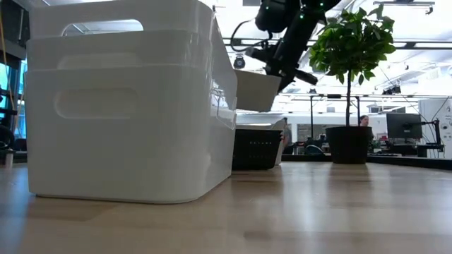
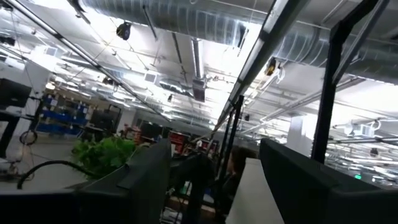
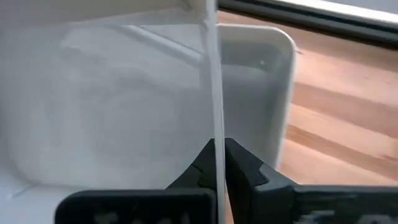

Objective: Stack baskets by color
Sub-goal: Stack the bottom gray bin on top of the gray bin

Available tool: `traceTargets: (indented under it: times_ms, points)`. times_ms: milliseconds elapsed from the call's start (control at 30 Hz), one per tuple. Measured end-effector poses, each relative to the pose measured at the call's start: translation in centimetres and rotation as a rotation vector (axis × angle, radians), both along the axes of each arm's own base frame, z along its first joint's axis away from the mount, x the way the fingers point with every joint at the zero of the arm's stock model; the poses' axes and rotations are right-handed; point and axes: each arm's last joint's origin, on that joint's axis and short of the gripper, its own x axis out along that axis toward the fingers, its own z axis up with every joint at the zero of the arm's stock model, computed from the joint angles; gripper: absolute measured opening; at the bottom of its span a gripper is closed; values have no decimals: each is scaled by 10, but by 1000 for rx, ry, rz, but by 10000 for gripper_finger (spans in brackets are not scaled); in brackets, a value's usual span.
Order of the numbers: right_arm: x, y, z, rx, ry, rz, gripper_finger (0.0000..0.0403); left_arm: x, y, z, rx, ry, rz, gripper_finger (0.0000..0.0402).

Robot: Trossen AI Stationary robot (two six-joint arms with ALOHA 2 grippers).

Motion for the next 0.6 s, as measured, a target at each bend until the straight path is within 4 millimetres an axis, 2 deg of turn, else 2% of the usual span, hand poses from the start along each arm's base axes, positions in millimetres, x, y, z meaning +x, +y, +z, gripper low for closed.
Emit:
traceTargets:
  times_ms: [267,600]
  points:
    - [-15,-16,-2,7,59,-145,0,0,1,-1,-20,5,34,234]
    - [-5,-20,-19,82,57,-162,0,0,1,-1,17,19,62,234]
